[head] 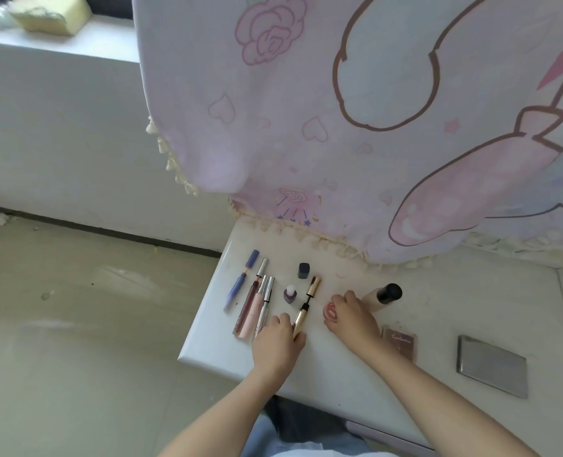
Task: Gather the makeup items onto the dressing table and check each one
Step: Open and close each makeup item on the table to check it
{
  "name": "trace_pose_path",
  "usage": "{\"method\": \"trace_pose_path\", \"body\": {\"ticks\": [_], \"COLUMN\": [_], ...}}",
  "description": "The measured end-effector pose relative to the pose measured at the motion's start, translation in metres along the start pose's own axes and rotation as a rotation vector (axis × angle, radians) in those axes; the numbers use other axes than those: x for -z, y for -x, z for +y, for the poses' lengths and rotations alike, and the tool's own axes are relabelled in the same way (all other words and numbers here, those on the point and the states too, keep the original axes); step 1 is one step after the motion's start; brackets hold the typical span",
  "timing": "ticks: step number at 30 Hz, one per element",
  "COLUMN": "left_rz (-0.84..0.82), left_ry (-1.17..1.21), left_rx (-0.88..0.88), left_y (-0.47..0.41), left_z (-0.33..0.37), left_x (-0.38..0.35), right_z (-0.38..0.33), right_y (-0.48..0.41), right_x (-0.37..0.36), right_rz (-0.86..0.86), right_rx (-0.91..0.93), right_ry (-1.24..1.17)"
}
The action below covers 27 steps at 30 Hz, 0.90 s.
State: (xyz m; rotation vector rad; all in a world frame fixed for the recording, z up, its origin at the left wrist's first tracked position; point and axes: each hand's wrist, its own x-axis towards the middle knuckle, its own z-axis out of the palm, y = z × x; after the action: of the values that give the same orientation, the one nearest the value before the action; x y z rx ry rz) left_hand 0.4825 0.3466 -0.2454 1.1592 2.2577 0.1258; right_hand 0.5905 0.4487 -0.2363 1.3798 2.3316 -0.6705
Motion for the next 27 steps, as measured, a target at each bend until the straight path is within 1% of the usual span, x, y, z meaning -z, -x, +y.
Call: {"method": "trace_pose_path", "body": {"ticks": [3,5,8,10,12,13,16,20,24,27], "left_rz": [0.032,0.072,0.171,0.334,0.354,0.362,0.391,0.445,0.491,0.493], "left_ry": [-0.051,-0.074,-0.010,0.010,0.099,0.146,0.248,0.328,0.361,0.383], "left_rx": [-0.034,-0.077,-0.214,-0.368,-0.464,-0.508,-0.592,-0.672,-0.701,-0.721], "left_y": [0.004,0.010,0.017,0.019,0.023,0.024,0.027,0.030,0.037,0.039], "left_z": [-0.001,-0.003,-0.001,0.004,0.014,0.017,0.024,0.027,0.030,0.031], "left_x": [0.002,0.006,0.014,0.024,0.036,0.042,0.057,0.072,0.082,0.088], "right_z": [-0.001,-0.002,-0.003,-0.005,-0.006,-0.007,-0.010,-0.016,-0.019,-0.022], "right_y": [0.003,0.009,0.023,0.038,0.051,0.057,0.070,0.084,0.091,0.094], "right_x": [0.004,0.011,0.031,0.046,0.058,0.063,0.078,0.095,0.103,0.108], "right_rz": [0.022,0.055,0.117,0.099,0.050,0.035,0.038,0.055,0.060,0.069], "right_rx": [-0.018,-0.057,-0.086,-0.059,-0.014,0.012,0.061,0.133,0.193,0.220], "right_ry": [-0.063,-0.167,-0.412,-0.618,-0.809,-0.856,-0.873,-0.897,-0.922,-0.916]}}
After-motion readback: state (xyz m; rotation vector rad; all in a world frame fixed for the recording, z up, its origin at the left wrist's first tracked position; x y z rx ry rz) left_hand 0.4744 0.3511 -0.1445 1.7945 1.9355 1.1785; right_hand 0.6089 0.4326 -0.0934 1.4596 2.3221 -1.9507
